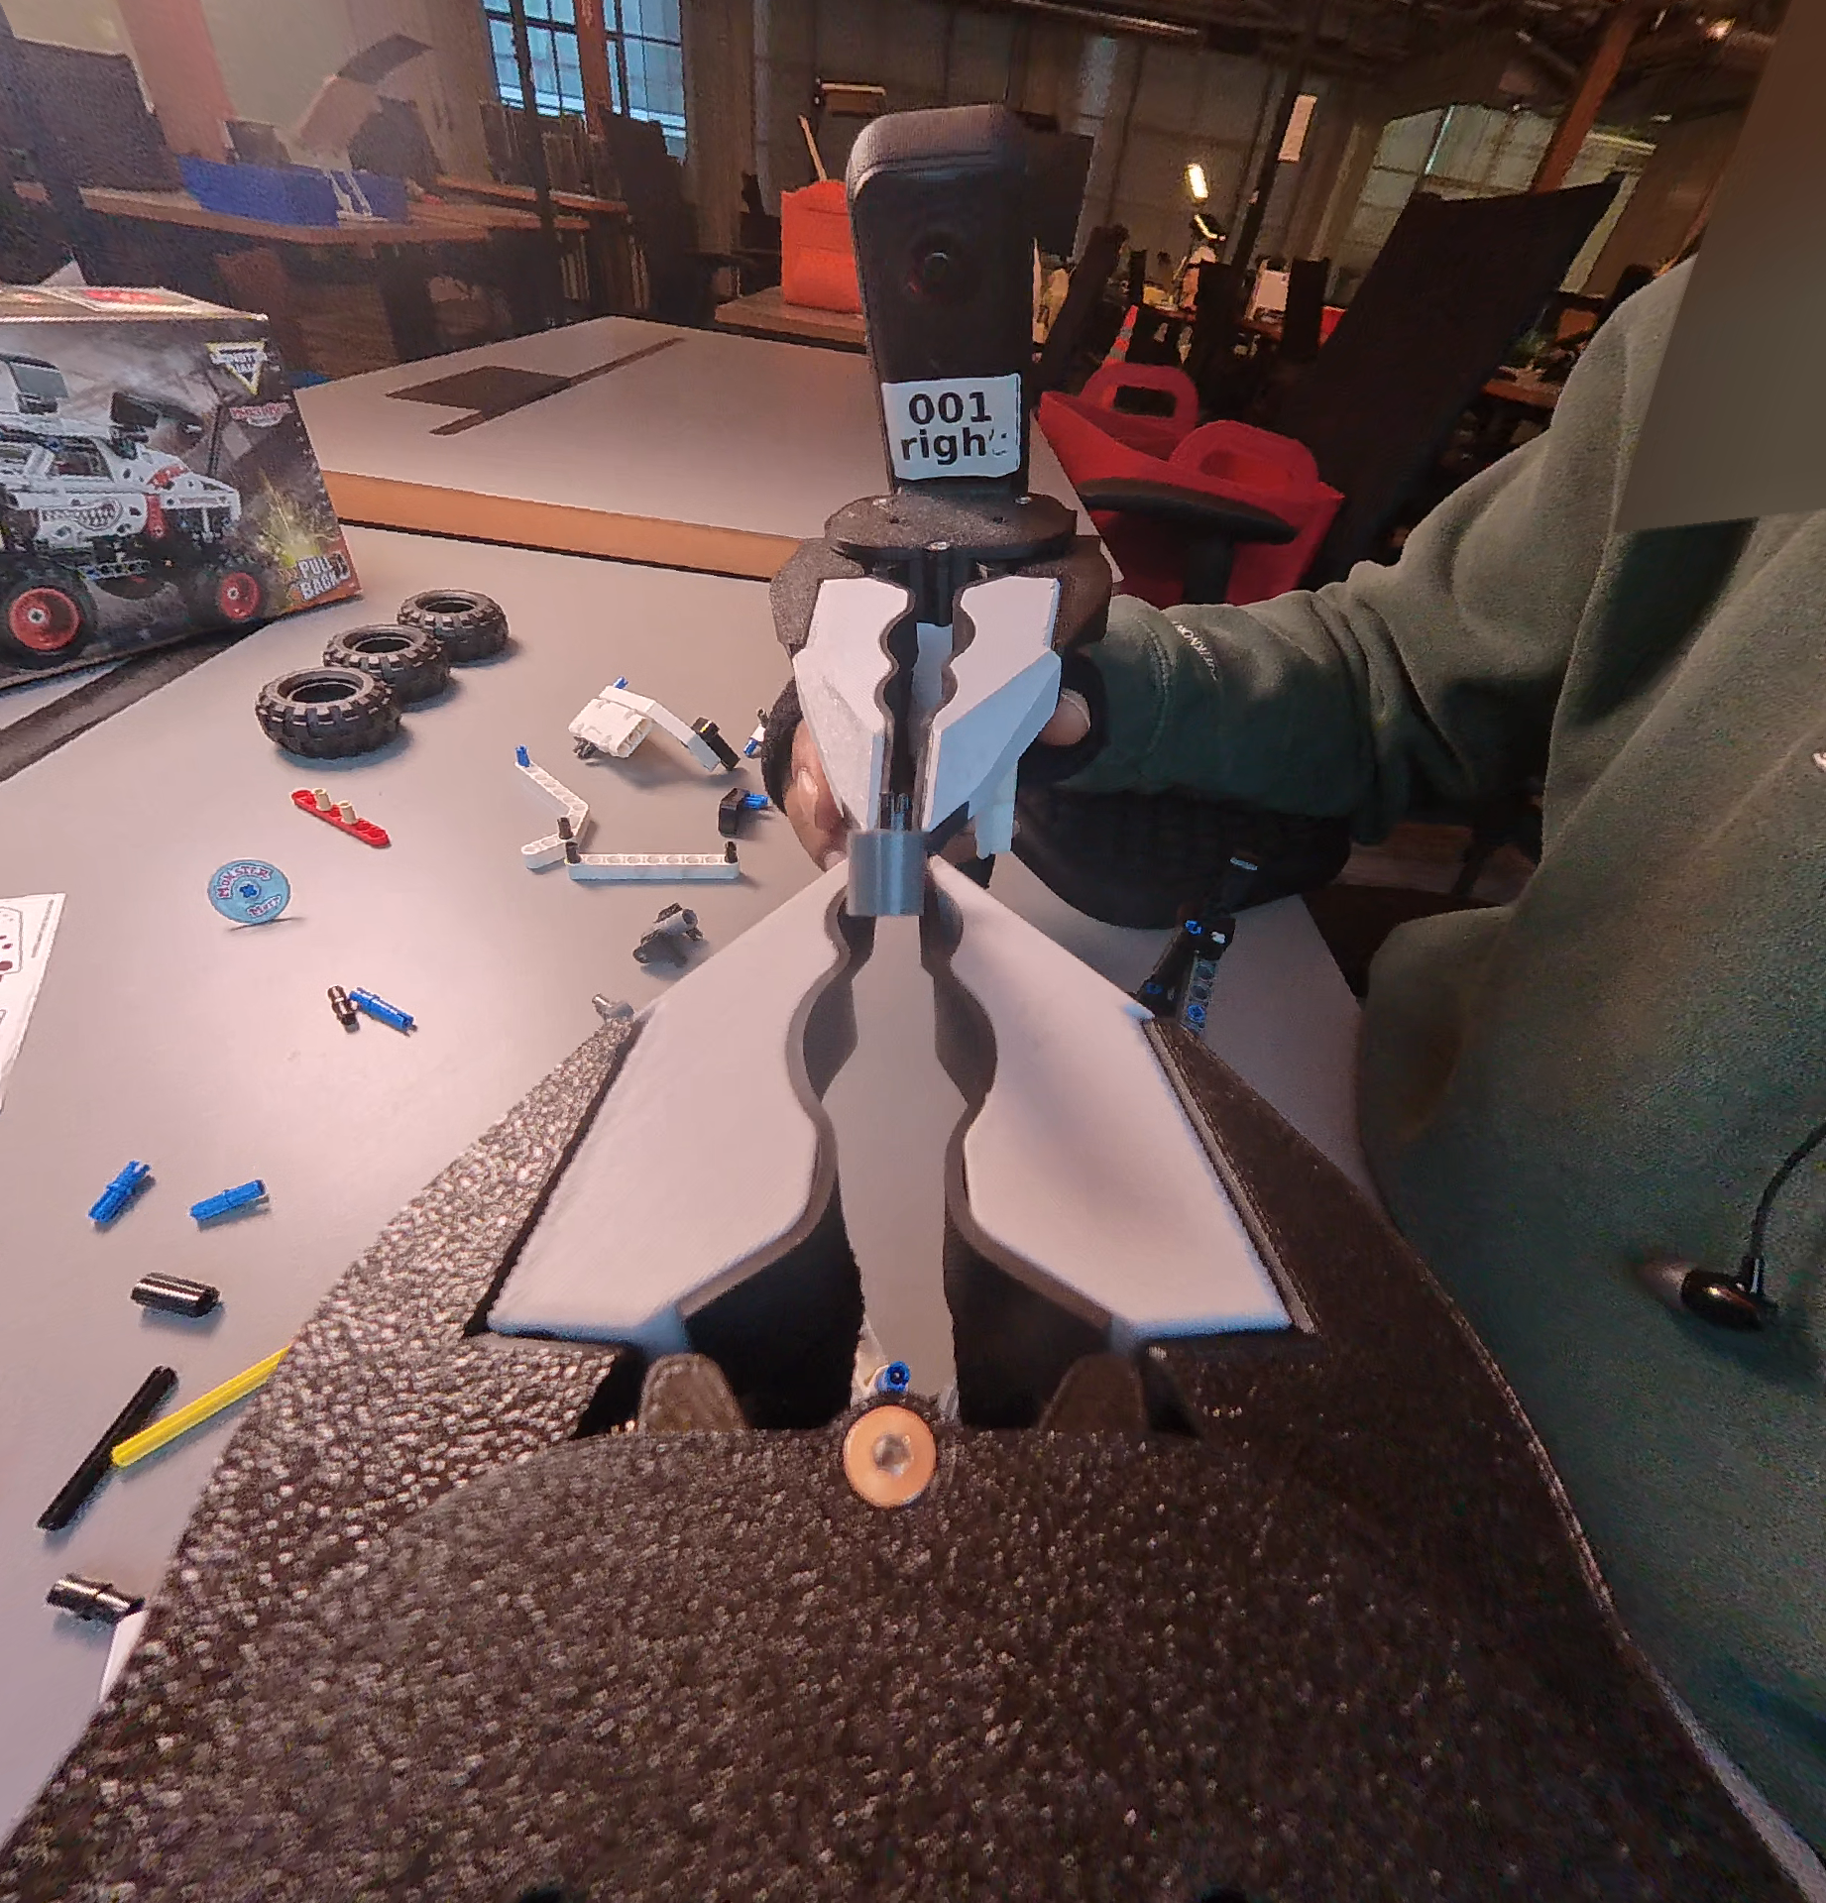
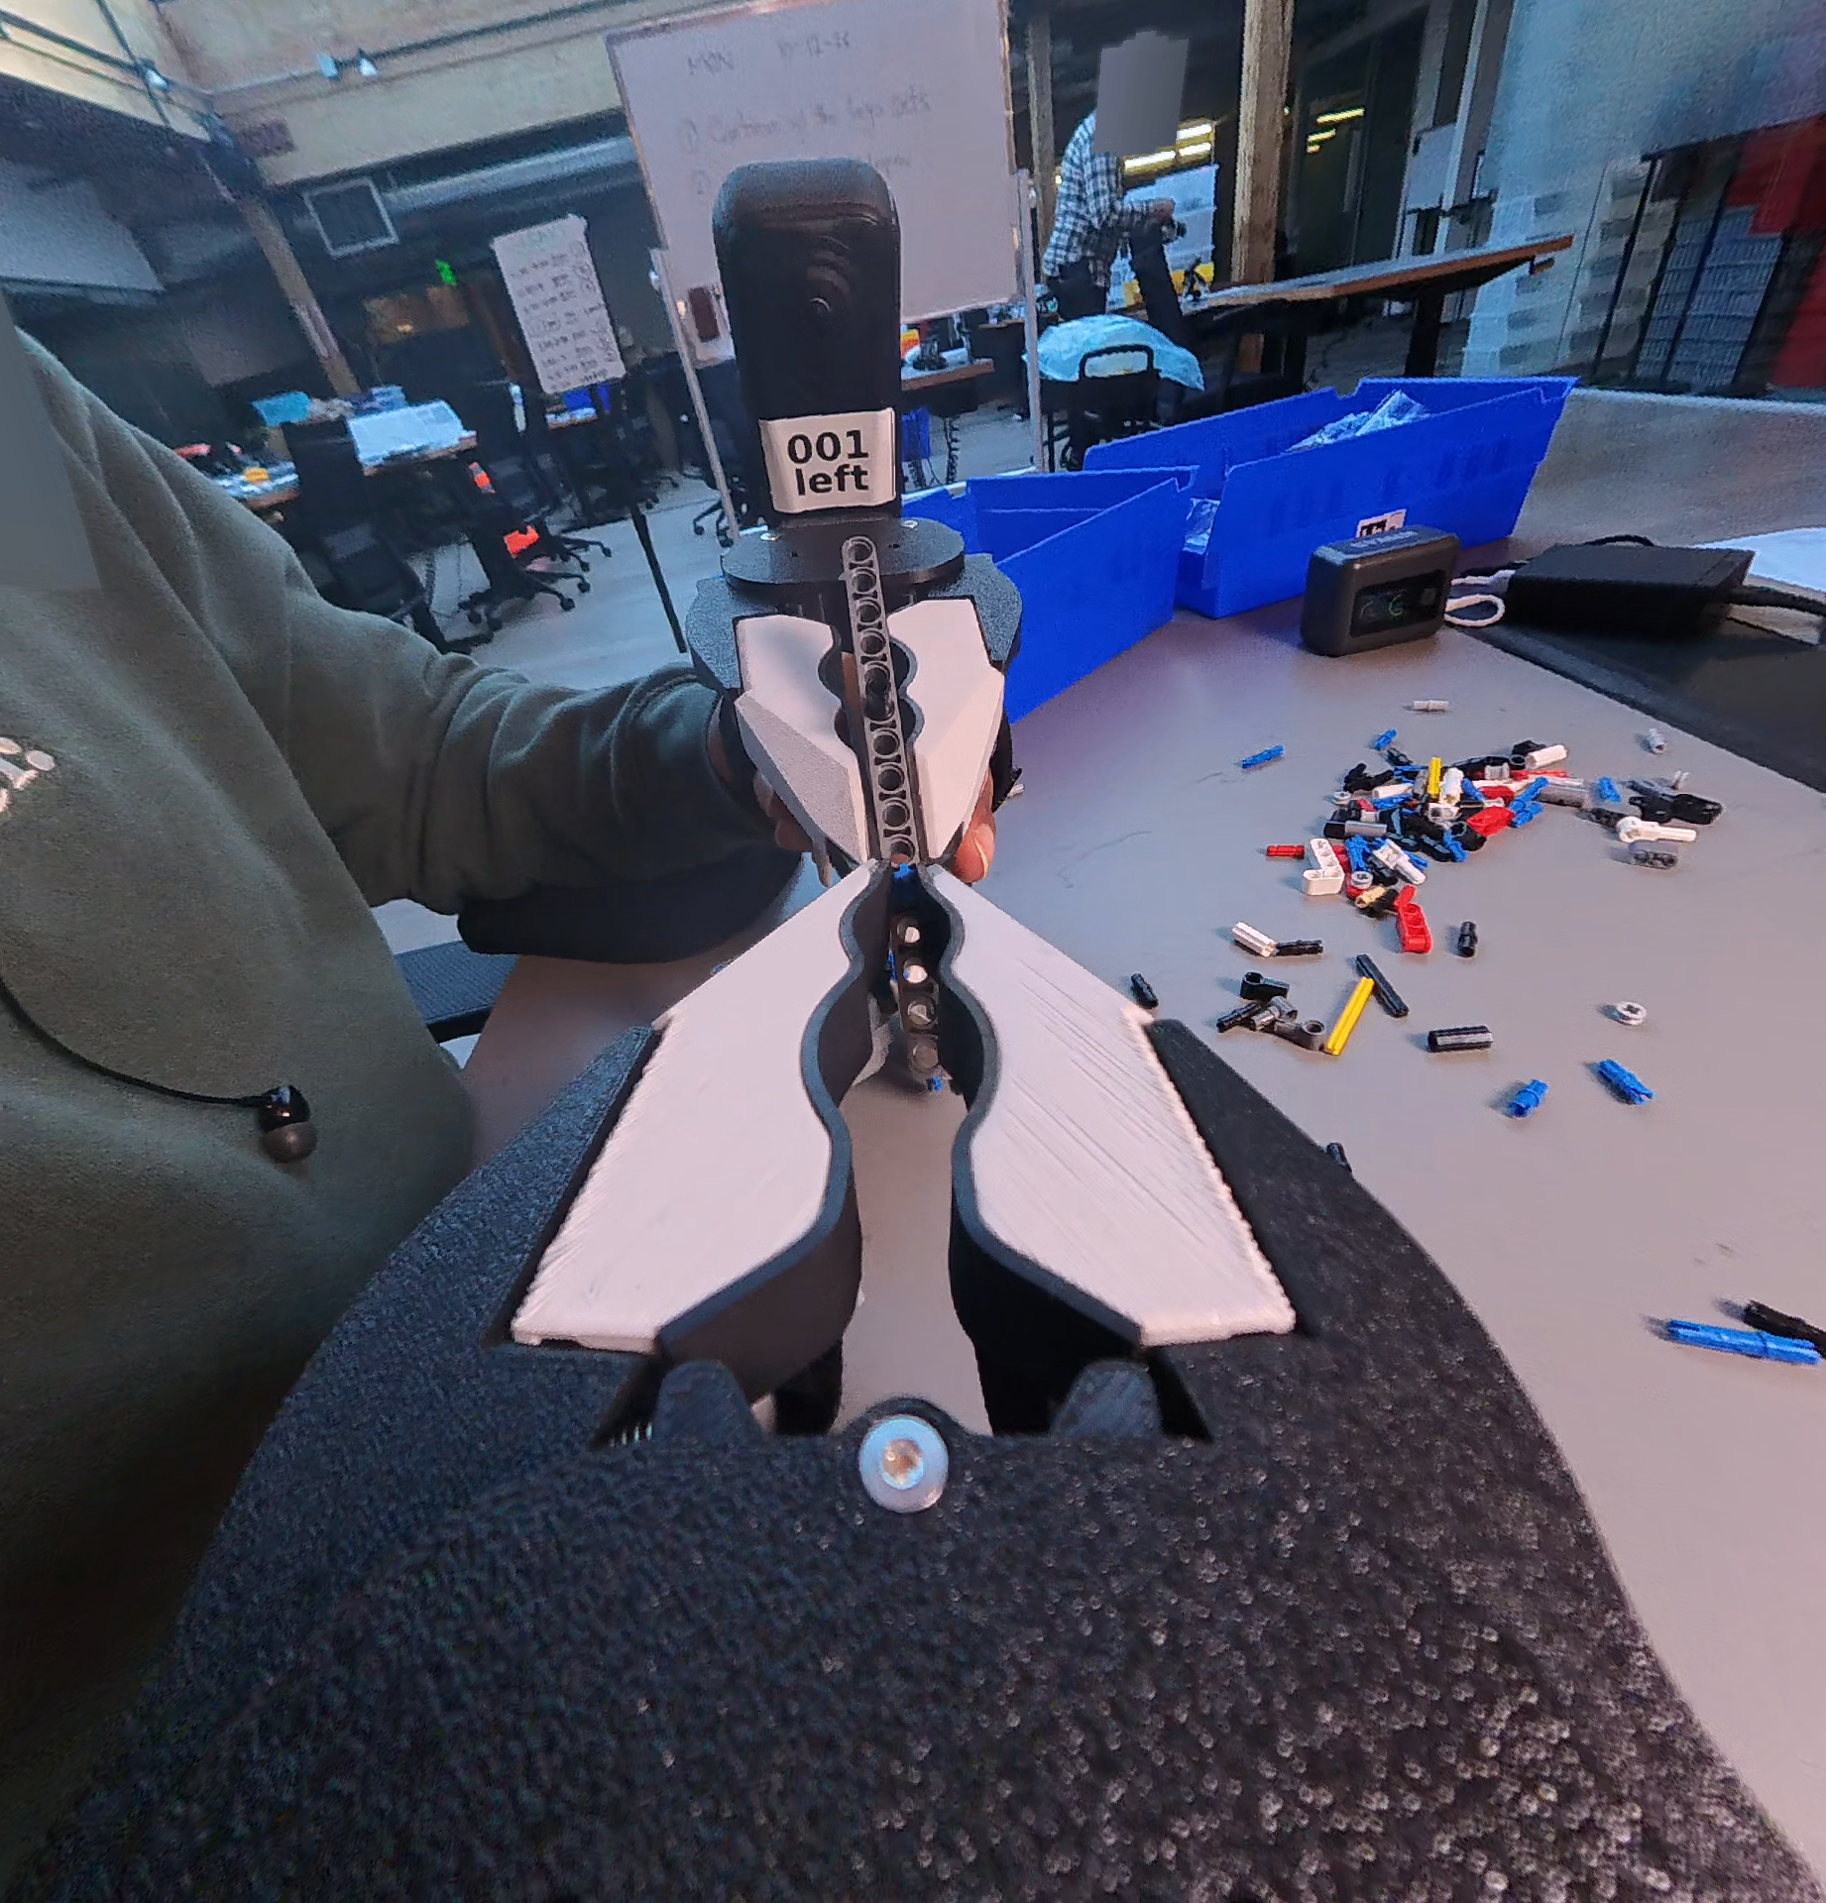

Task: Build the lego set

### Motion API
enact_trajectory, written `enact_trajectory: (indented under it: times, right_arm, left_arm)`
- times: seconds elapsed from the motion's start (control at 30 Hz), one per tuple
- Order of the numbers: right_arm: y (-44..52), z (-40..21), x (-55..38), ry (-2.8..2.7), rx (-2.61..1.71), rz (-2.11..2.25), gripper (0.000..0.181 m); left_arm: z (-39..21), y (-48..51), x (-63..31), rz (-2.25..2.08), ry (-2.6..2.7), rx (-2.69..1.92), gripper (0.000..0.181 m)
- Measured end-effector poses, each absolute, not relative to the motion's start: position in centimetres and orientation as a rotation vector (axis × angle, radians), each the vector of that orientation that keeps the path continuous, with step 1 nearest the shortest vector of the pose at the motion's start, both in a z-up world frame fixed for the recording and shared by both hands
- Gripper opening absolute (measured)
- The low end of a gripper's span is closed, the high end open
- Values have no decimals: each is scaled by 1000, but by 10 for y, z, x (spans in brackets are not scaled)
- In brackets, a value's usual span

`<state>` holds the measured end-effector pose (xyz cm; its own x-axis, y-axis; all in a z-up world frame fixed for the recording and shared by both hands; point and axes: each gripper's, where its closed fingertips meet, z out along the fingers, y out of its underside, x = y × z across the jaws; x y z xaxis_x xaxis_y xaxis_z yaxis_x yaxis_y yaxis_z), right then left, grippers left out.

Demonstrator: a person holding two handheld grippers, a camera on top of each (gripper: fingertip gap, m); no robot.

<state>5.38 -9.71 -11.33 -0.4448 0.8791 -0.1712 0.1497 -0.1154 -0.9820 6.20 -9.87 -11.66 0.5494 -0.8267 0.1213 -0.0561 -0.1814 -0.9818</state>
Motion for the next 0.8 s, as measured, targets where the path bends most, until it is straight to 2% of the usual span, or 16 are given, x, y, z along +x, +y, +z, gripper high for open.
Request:
enact_trajectory:
  times: [0.67,0.73,0.8]
  right_arm:
    - [-110,-94,65,-1578,-999,1742,2]
    - [-84,-45,81,-1292,-952,1978,2]
    - [-49,-22,98,-1245,-913,1757,3]
  left_arm:
    - [-103,-112,72,-775,840,-1635,8]
    - [-136,-109,63,-613,935,-1773,7]
    - [-139,-111,64,-690,881,-1752,7]
